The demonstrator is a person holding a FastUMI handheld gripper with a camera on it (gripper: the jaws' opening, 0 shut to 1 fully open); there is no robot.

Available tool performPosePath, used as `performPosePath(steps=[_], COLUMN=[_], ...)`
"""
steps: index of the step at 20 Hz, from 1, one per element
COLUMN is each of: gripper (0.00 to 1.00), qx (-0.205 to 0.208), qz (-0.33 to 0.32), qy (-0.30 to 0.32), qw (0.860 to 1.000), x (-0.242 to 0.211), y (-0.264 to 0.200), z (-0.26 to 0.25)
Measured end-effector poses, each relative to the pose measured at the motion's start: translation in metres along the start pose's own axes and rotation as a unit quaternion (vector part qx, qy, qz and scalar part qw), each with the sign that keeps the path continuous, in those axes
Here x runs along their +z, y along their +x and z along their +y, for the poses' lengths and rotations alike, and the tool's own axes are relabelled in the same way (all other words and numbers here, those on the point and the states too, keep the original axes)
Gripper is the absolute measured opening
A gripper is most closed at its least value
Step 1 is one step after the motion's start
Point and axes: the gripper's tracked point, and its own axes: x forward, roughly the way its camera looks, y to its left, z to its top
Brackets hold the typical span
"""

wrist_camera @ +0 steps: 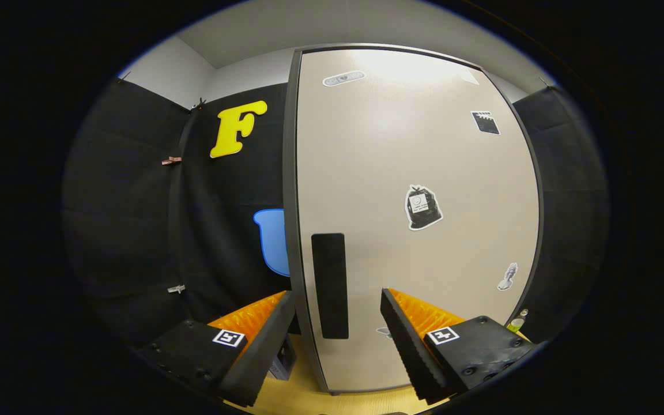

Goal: Open the shoe cabinet door, grab the shoes and put them into the shoe cabinet, then close the shoe cabinet door.

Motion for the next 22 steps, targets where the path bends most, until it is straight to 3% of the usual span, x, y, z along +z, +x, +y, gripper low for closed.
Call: performPosePath(steps=[6, 7, 10, 13, 16, 17, 22], gripper=[0.94, 0.85, 0.74, 0.39, 0.33, 0.25, 0.25], qx=[-0.028, -0.032, -0.039, -0.035, -0.032, -0.03, -0.011], qz=[0.01, 0.01, 0.012, 0.006, 0.013, 0.016, 0.021], qy=[-0.006, -0.005, -0.006, -0.018, -0.012, -0.015, -0.011], qw=[1.0, 0.999, 0.999, 0.999, 0.999, 0.999, 1.0], x=[-0.008, -0.008, -0.01, -0.01, -0.012, -0.012, -0.01], y=[0.031, 0.033, 0.036, 0.035, 0.037, 0.036, 0.017], z=[-0.007, -0.008, -0.008, 0.001, 0.0, 0.0, 0.001])
